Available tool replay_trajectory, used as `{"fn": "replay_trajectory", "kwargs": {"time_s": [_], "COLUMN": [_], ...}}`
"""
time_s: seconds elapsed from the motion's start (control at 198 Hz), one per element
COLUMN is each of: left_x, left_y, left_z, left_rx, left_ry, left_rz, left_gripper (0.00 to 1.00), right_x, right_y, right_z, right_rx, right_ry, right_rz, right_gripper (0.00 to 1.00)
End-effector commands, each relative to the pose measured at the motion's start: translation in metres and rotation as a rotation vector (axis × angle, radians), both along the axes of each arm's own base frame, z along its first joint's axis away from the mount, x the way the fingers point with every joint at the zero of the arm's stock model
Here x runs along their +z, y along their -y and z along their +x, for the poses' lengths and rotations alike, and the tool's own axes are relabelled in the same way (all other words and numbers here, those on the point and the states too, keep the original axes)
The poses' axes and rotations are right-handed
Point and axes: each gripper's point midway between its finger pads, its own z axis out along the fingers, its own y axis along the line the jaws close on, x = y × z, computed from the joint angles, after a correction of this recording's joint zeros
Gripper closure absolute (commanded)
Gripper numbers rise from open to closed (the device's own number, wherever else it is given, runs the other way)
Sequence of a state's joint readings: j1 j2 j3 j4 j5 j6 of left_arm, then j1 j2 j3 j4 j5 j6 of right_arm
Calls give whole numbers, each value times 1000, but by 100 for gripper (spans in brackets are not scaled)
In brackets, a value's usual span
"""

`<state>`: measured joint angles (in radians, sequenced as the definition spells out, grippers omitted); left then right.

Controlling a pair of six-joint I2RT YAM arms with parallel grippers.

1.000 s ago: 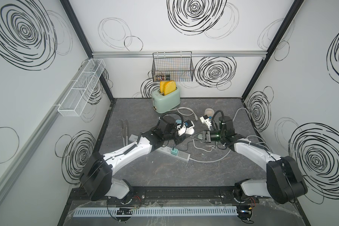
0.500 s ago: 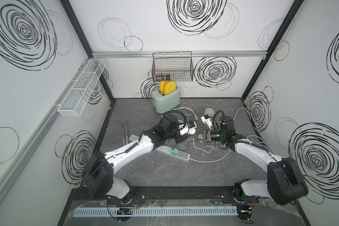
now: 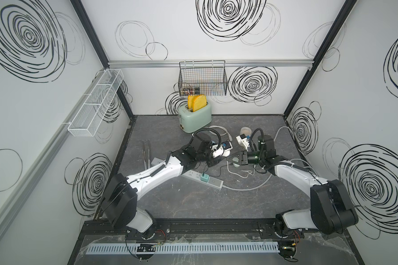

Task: Charge the bluetooth headset
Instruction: Insert the charging cable into the bluetooth headset.

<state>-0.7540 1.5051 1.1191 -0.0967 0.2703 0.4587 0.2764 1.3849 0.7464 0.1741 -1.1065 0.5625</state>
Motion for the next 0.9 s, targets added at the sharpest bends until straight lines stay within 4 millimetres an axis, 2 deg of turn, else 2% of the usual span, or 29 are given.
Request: {"fn": "replay_trajectory", "kwargs": {"time_s": [0.0, 0.106, 0.207, 0.242, 0.328, 0.428, 0.549, 0.771, 0.897], "left_x": [-15, 14, 30, 31, 24, 13, 7, 7, 11], "left_y": [24, 14, 16, 19, 20, 15, 8, 0, -1], "left_z": [-64, -27, -19, -18, -14, -8, -2, 9, 9], "left_rx": [-173, -20, 7, 3, 7, 33, 63, 111, 110], "left_ry": [-262, -248, -208, -203, -195, -172, -148, -116, -100], "left_rz": [-54, -153, -188, -185, -149, -93, -62, -43, -50], "left_gripper": [80, 81, 82, 82, 82, 82, 83, 83, 83], "right_x": [51, 43, 34, 31, 23, 18, 17, 17, 15], "right_y": [13, 13, 10, 9, 7, 10, 16, 20, 19], "right_z": [54, 41, 32, 29, 26, 22, 17, 5, 0], "right_rx": [-170, -127, -83, -60, -21, -21, -47, -42, -34], "right_ry": [283, 274, 247, 230, 192, 184, 186, 188, 203], "right_rz": [19, 15, 19, 20, 8, -18, -38, -56, -56], "right_gripper": [100, 100, 100, 99, 81, 69, 67, 67, 67]}}
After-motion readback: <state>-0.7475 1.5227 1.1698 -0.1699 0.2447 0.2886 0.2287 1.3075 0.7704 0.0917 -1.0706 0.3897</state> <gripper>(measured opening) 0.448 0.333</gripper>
